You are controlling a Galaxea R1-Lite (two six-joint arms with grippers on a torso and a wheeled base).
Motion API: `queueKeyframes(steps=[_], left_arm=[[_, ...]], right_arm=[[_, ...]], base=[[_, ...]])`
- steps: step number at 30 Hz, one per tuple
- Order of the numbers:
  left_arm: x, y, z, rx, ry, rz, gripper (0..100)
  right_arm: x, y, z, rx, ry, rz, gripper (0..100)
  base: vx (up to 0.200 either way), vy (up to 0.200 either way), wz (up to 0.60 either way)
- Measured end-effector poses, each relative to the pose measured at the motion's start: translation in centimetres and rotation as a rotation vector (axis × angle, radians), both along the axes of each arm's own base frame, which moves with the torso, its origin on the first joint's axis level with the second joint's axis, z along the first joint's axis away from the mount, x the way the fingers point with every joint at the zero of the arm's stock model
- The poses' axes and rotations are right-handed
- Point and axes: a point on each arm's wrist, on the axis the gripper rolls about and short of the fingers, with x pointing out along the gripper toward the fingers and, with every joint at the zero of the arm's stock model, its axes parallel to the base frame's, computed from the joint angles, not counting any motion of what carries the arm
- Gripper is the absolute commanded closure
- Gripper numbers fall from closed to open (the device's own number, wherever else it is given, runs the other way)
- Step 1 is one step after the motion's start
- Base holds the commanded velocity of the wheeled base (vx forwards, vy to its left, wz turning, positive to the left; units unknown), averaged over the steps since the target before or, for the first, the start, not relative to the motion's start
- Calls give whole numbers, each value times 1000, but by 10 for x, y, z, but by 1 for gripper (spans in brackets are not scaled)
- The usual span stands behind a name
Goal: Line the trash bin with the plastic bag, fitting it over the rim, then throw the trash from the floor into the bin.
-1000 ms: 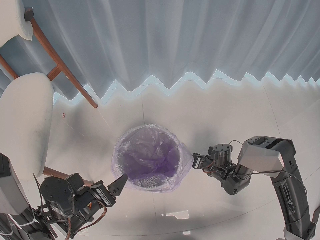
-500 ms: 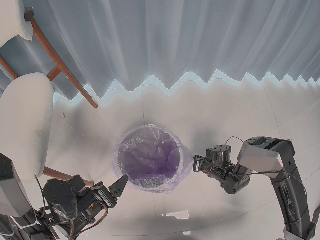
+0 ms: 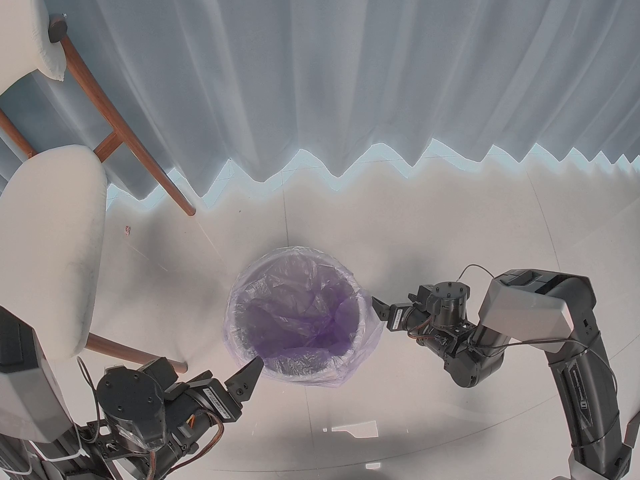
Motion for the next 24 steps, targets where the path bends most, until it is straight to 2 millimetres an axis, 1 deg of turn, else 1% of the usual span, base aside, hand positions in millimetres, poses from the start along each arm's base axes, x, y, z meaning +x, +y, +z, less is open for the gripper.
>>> queueKeyframes(steps=[3,9,12,15,19,21,24], left_arm=[[1,1,0,-9,1,7,0],[5,8,5,-59,-4,53,0],[6,12,9,-81,-14,74,0],[7,15,12,-95,-26,87,0],[7,17,15,-109,-37,96,0],[7,18,17,-123,-41,100,0],[6,19,21,-159,-46,101,0]], right_arm=[[-11,-1,10,46,24,-15,0],[-48,-5,27,175,110,-108,0],[-67,-3,33,213,135,-138,0],[-87,7,38,245,145,-134,0],[-106,23,43,263,162,-96,0],[-111,30,44,269,168,-77,0],[-113,36,48,277,158,-62,0]], base=[[0,0,0],[-200,0,0],[-200,0,0],[-200,0,0],[0,0,0],[0,0,0],[0,0,0]])
